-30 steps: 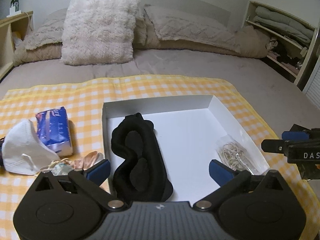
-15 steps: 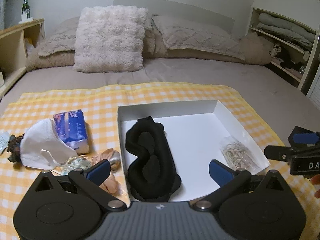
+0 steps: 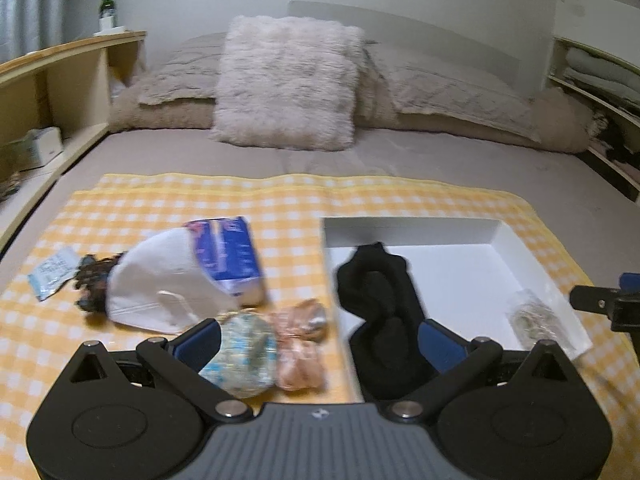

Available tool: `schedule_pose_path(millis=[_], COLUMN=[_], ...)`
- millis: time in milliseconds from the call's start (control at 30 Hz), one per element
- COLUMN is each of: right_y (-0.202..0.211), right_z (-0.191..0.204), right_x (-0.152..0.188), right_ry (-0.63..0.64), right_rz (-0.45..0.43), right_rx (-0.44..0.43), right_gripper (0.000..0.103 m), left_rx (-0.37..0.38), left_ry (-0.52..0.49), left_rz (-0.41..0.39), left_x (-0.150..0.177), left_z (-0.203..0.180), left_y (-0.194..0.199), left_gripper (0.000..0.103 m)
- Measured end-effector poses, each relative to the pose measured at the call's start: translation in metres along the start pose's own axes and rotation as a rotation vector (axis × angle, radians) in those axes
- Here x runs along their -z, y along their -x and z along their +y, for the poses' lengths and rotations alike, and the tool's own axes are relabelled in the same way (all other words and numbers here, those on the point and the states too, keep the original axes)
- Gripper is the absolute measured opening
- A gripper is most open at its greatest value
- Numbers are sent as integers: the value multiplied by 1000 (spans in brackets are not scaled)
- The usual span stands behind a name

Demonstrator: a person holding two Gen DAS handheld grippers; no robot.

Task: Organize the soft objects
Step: 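Move both grippers back toward the pouches beside the tissue pack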

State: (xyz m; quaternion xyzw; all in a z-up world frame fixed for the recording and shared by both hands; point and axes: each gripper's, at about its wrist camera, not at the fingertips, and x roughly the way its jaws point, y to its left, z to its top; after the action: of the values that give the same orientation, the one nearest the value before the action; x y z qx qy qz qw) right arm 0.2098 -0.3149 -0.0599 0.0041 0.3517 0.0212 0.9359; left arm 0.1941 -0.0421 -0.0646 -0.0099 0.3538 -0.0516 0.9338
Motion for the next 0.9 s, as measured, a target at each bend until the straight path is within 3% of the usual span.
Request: schedule_pose_path(millis=[567,900], right_y=[-17,-30], right_z=[78,127], right_x=[-18,-35], right_ry=[76,51], right_rz=[-18,21], right_rx=[-142,-260], right_gripper=[103,103], left_rx=[-162,-116], left_ry=[153,170], left_rz=[12,136], left_x=[-1,10], left_z=[106,119], left_y=[5,-25], left_gripper=[103,103])
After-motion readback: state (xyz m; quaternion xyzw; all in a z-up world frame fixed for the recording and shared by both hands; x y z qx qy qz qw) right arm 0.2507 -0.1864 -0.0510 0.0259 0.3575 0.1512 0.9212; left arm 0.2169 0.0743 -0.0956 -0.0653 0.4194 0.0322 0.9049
